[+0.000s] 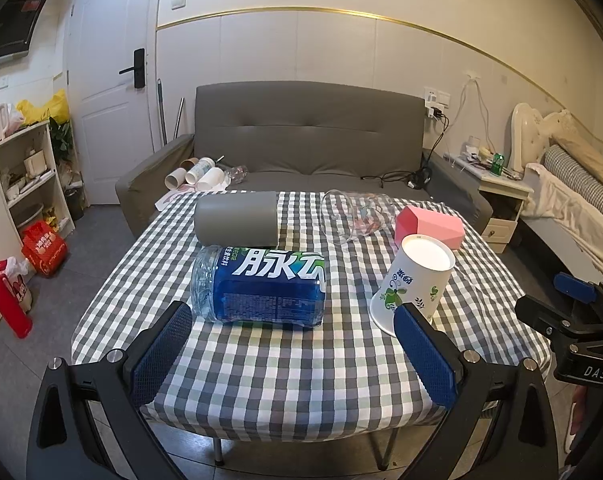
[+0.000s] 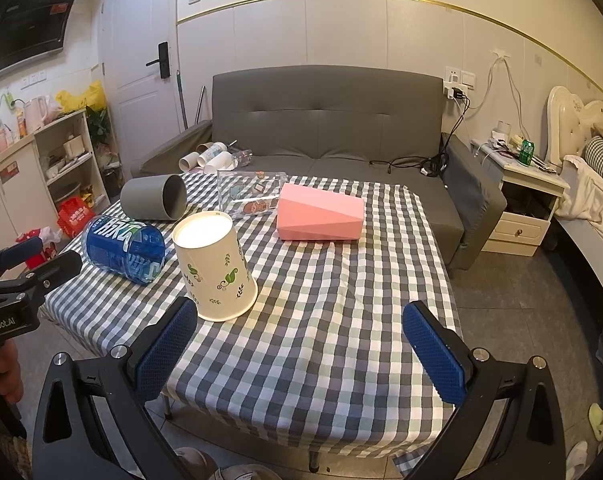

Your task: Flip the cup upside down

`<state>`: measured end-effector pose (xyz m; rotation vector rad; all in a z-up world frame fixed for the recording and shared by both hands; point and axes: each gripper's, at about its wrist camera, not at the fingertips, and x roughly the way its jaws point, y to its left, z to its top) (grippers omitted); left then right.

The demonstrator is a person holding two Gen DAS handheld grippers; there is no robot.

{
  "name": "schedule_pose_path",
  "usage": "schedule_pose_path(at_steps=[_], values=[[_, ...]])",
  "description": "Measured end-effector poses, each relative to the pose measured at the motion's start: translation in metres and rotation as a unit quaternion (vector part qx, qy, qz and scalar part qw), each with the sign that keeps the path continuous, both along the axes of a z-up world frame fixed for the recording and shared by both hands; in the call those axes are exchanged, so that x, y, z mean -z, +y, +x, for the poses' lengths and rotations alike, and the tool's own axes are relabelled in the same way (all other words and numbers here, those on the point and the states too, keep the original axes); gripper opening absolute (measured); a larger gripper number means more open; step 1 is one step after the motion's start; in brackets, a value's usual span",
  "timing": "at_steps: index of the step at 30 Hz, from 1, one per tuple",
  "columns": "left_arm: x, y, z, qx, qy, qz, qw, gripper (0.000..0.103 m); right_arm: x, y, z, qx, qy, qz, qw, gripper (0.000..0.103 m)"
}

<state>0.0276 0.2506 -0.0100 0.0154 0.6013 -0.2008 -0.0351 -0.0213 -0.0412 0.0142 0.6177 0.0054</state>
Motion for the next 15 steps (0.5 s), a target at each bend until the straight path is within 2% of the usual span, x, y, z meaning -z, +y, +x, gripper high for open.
schedule_pose_path(at_steps=[15], values=[[0.0006,0.0,-0.0004,-0.001,0.0,0.0,1.0,0.103,0.0025,0.0019,0.0014,0.0,0.004,0.0,1.0,0.103]])
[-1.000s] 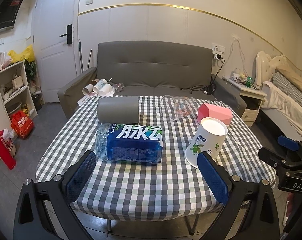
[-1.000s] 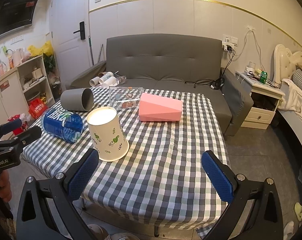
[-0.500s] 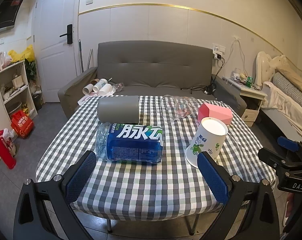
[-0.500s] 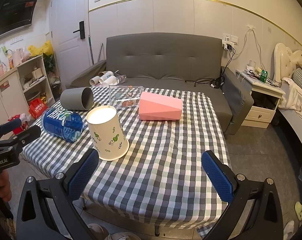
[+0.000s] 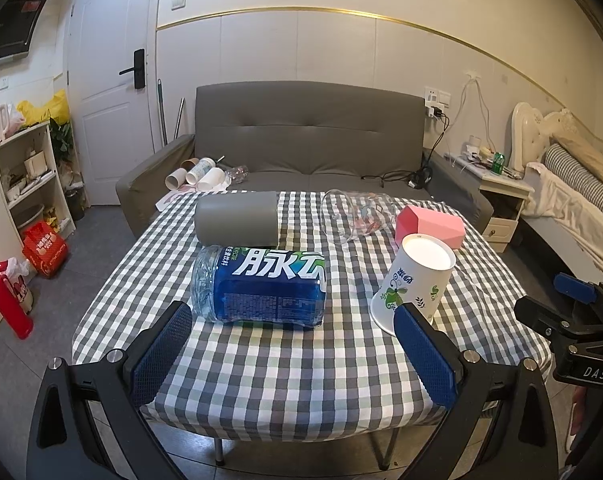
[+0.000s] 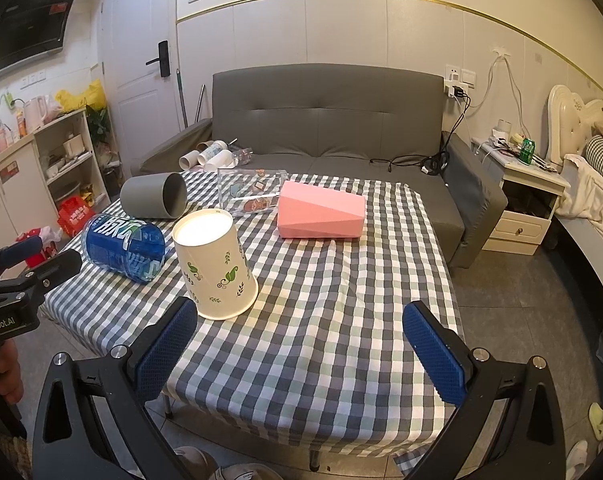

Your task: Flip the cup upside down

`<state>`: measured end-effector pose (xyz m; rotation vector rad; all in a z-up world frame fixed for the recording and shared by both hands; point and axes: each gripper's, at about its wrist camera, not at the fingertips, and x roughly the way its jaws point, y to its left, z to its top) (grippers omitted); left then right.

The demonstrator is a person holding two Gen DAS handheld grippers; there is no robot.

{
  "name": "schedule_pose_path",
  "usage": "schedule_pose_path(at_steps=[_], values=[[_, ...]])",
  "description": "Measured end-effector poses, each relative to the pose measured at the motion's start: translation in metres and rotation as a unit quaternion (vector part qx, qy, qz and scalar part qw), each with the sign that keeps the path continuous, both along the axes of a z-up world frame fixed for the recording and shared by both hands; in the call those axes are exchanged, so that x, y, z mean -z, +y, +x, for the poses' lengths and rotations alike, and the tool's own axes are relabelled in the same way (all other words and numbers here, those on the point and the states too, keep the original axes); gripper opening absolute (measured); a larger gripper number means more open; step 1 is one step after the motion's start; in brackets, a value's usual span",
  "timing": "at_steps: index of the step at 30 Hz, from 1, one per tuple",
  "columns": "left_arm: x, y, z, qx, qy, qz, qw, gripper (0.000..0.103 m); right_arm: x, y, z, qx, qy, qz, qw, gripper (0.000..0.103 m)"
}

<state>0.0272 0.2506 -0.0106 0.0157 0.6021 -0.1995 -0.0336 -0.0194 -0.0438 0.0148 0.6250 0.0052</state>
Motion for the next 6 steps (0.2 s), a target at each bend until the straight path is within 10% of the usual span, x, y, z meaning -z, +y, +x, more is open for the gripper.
schedule_pose_path(at_steps=[6], values=[[0.0014,0.0,-0.0001,0.0,-0.001,0.003,1.0,0.103,-0.0002,-0.0001,-0.0002,0.0,0.0,0.0,1.0,0.103]])
